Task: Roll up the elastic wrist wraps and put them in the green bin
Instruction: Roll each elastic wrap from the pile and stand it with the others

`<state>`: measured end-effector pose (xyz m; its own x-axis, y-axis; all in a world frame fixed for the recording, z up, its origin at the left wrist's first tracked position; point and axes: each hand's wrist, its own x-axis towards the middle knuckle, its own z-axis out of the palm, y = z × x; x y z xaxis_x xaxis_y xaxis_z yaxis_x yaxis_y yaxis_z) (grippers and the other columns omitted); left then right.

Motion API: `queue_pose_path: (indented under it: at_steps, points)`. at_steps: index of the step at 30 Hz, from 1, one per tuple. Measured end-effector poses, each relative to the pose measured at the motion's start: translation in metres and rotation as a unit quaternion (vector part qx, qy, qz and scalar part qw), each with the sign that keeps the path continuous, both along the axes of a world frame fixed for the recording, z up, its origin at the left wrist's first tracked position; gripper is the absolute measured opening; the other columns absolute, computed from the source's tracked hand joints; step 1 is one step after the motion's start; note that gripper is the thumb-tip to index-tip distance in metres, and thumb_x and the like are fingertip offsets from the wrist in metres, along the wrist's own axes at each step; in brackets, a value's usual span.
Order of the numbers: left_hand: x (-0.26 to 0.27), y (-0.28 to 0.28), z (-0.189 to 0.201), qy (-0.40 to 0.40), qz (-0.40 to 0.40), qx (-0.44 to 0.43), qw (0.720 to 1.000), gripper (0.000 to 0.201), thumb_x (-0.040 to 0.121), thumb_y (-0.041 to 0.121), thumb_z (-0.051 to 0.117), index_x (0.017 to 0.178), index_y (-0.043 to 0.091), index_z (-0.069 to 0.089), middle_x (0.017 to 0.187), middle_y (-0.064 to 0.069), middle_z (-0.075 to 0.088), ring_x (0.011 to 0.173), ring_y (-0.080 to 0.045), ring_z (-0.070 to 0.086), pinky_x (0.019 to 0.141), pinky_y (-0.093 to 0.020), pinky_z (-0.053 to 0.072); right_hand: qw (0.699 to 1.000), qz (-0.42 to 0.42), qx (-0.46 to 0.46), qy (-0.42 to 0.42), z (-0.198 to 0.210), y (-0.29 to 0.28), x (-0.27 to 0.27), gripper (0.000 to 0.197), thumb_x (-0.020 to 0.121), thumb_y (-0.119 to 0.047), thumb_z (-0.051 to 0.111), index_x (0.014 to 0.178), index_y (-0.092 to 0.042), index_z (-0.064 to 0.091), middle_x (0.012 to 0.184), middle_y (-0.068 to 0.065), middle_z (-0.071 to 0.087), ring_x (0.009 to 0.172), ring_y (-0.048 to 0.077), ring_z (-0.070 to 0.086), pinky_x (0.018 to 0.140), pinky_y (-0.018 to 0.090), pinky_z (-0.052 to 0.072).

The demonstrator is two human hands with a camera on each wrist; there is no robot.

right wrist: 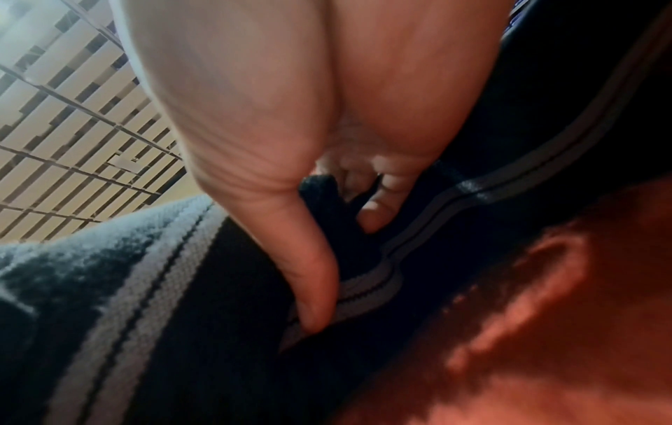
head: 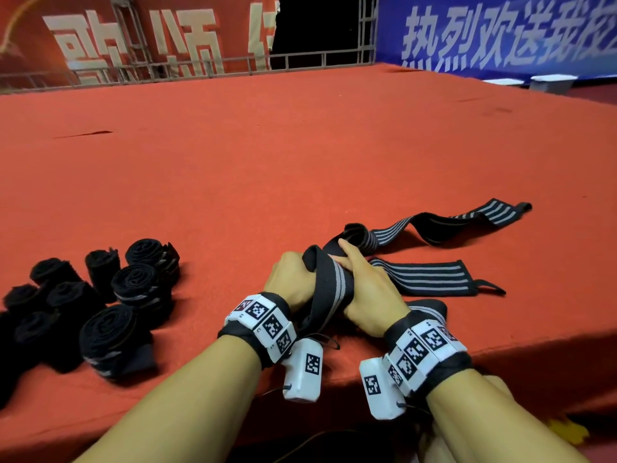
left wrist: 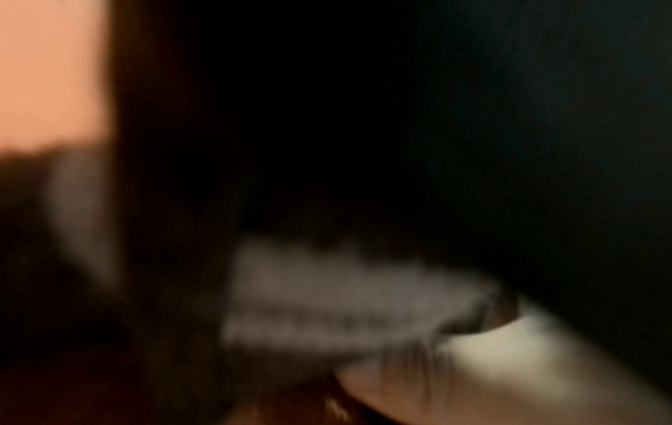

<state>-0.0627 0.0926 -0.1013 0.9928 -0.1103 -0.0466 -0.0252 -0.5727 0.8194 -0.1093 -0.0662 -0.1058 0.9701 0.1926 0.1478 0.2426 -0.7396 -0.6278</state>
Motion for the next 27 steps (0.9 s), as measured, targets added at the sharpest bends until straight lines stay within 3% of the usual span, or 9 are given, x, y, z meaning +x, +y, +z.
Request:
queue_pose_path:
  at_steps: [5,8,11,13,17,20,23,25,27]
  points:
    - [-0.007,-0.007,0.008,-0.010,0.049,0.021,0.999,0.043,0.089,0.020,0.063,0.055,0.017,0.036,0.050,0.005,0.037,0.056,-0.020,0.027,0.050,-0.031,0.027,1.000,0.006,-0.012,0.000,0.001,0.000,0.006,0.094,0.069,0.004,0.062,0.154,-0.018,0.030,0.148,-0.008,0.054,0.128,0.021,0.056,0.105,0.024,0.039]
    - [-0.013,-0.008,0.016,-0.040,0.059,0.038,0.997,0.040,0.088,0.023,0.063,0.058,0.016,0.038,0.053,0.002,0.042,0.056,-0.022,0.029,0.052,-0.033,0.029,0.999,-0.026,-0.014,-0.010,0.001,0.001,0.009,0.089,0.069,0.002,0.064,0.151,-0.020,0.035,0.137,-0.001,0.062,0.117,0.022,0.061,0.100,0.031,0.046]
    - [-0.015,-0.001,0.024,-0.086,0.084,0.028,0.992,0.024,0.085,0.021,0.063,0.066,0.012,0.051,0.060,-0.003,0.056,0.061,-0.032,0.043,0.058,-0.038,0.041,0.996,-0.079,-0.028,-0.013,-0.001,-0.001,0.014,0.078,0.070,-0.004,0.071,0.143,-0.015,0.044,0.125,0.001,0.062,0.105,0.022,0.063,0.094,0.036,0.050]
    - [-0.017,0.007,0.030,-0.104,0.103,0.006,0.989,0.013,0.082,0.018,0.064,0.072,0.012,0.060,0.066,-0.004,0.064,0.069,-0.035,0.056,0.062,-0.042,0.048,0.993,-0.109,-0.051,-0.007,-0.003,-0.004,0.018,0.066,0.075,-0.010,0.072,0.136,-0.014,0.049,0.121,0.003,0.062,0.107,0.026,0.062,0.095,0.039,0.049]
    - [-0.021,0.023,0.039,-0.137,0.150,-0.003,0.979,0.019,0.081,0.024,0.067,0.065,0.020,0.057,0.064,0.005,0.062,0.075,-0.034,0.061,0.063,-0.035,0.043,0.970,-0.234,-0.056,-0.015,0.003,-0.011,0.020,0.046,0.084,-0.008,0.063,0.129,-0.010,0.052,0.127,0.013,0.060,0.119,0.037,0.057,0.096,0.043,0.046]
    - [-0.022,0.034,0.041,-0.157,0.179,-0.020,0.971,0.011,0.072,0.034,0.063,0.077,0.025,0.067,0.072,0.006,0.070,0.083,-0.031,0.067,0.072,-0.040,0.055,0.954,-0.297,-0.031,-0.021,0.011,-0.016,0.021,0.056,0.084,-0.002,0.063,0.137,-0.006,0.044,0.137,0.017,0.050,0.125,0.040,0.051,0.099,0.043,0.042]
    - [-0.025,0.040,0.043,-0.158,0.189,-0.031,0.969,0.017,0.078,0.020,0.061,0.087,0.031,0.070,0.082,0.008,0.073,0.089,-0.028,0.068,0.078,-0.039,0.055,0.968,-0.248,-0.019,-0.035,0.017,-0.005,0.020,0.077,0.079,0.002,0.068,0.148,-0.007,0.035,0.152,0.012,0.039,0.137,0.036,0.040,0.111,0.040,0.033]
    - [-0.027,0.044,0.043,-0.161,0.188,-0.044,0.968,0.027,0.079,0.015,0.062,0.093,0.037,0.072,0.086,0.009,0.074,0.091,-0.025,0.068,0.081,-0.036,0.055,0.971,-0.224,0.028,-0.078,0.020,0.009,0.018,0.067,0.079,0.004,0.063,0.143,-0.004,0.045,0.149,0.012,0.044,0.137,0.034,0.041,0.112,0.034,0.031]
    - [-0.029,0.049,0.043,-0.166,0.172,-0.077,0.968,0.028,0.075,0.022,0.068,0.094,0.043,0.073,0.084,0.010,0.075,0.086,-0.019,0.070,0.080,-0.038,0.057,0.961,-0.221,0.088,-0.141,0.026,0.022,0.015,0.048,0.084,0.000,0.059,0.131,-0.004,0.057,0.137,0.013,0.055,0.128,0.031,0.050,0.106,0.028,0.031]
